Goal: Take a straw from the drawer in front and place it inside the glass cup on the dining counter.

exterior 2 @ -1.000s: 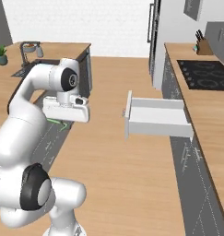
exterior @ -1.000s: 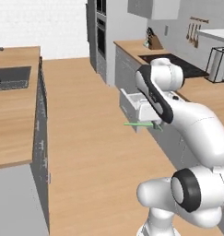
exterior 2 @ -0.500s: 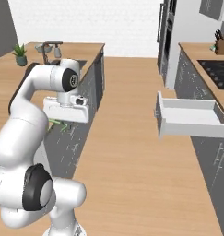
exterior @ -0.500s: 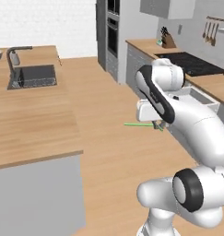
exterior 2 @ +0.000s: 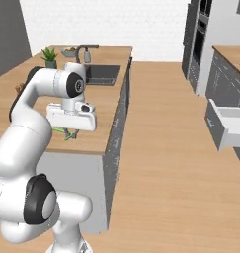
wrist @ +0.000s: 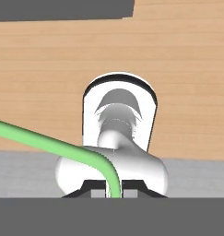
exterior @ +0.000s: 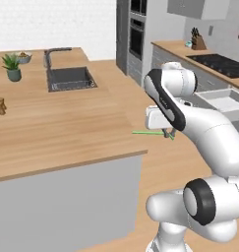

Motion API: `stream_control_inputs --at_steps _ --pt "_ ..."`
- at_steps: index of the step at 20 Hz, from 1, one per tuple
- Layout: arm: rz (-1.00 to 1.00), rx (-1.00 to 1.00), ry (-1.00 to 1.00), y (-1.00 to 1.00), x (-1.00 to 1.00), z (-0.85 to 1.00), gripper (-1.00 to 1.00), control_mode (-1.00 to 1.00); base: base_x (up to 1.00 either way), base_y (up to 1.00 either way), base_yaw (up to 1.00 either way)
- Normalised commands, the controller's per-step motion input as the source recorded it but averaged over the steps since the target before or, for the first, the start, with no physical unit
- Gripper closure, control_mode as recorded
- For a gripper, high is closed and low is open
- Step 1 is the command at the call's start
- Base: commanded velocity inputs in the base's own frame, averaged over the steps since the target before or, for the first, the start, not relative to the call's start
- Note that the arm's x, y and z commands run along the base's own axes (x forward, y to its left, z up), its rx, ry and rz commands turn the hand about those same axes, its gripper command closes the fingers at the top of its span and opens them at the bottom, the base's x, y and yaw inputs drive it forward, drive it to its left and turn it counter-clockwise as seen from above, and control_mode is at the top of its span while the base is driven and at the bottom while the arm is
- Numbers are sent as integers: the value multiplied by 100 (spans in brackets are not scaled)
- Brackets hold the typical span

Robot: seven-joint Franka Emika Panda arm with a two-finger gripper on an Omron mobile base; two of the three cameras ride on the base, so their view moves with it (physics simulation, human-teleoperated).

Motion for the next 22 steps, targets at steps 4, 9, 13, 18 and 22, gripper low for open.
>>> stream_control_inputs --at_steps 4,9,13,18,22 --pt "0 0 0 0 0 0 100 100 0 100 -3" --pt "0 0 0 0 0 0 100 100 0 100 -3" --pt "0 0 0 0 0 0 100 100 0 100 -6" --pt "0 0 0 0 0 0 100 100 -4 100 -8" --pt "0 0 0 0 0 0 100 100 -8 100 -8"
